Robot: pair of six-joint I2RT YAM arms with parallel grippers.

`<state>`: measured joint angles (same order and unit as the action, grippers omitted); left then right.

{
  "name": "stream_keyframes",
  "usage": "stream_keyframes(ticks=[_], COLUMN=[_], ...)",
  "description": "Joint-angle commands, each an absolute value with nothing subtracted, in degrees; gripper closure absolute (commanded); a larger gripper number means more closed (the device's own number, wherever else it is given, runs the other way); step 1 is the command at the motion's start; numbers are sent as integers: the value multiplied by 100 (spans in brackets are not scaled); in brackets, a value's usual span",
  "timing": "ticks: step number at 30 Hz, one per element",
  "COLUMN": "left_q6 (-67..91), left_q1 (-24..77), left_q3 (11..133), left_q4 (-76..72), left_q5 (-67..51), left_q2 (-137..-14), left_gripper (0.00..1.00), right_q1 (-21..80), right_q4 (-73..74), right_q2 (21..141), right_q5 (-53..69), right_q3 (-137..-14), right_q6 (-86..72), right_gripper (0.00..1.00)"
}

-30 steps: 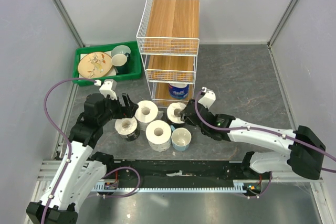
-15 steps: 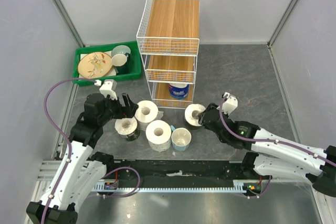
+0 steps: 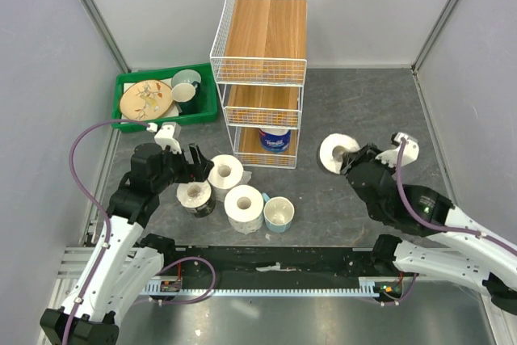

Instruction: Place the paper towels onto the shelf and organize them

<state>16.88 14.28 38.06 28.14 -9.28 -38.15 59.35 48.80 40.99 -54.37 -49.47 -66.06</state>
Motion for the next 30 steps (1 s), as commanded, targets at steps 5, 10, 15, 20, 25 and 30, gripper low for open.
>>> stream_keyframes(ticks=[5, 10, 15, 20, 25, 30], left_q6=[1644, 1644, 1635, 1635, 1626, 1635], left_q1=[1459, 1450, 1459, 1459, 1459, 1459], left_q3=[3814, 3806, 3823, 3806, 3806, 3814], left_q4=[2584, 2575, 2584, 2584, 2575, 2584], left_q5=[-1055, -1020, -1063, -1028, -1037, -1028], left_q2=[-3823, -3779, -3823, -3771, -3762, -3762], left_gripper=[7, 7, 7, 7, 7, 7], right_q1=[5539, 4232, 3175, 2216, 1286, 642], right_q4=[4843, 3924, 3358, 3200, 2848, 2435], right_q2=[5448, 5564, 5895, 6704, 7303, 7909], right_q5=[-6767, -6180, -4917, -3685, -2062, -757], right_q3=[-7047, -7339, -7601, -8348, -8814, -9078], right_q6=[-4967, -3994, -3499, -3454, -3656, -4007], right_gripper=[49, 54, 55, 52, 53, 54])
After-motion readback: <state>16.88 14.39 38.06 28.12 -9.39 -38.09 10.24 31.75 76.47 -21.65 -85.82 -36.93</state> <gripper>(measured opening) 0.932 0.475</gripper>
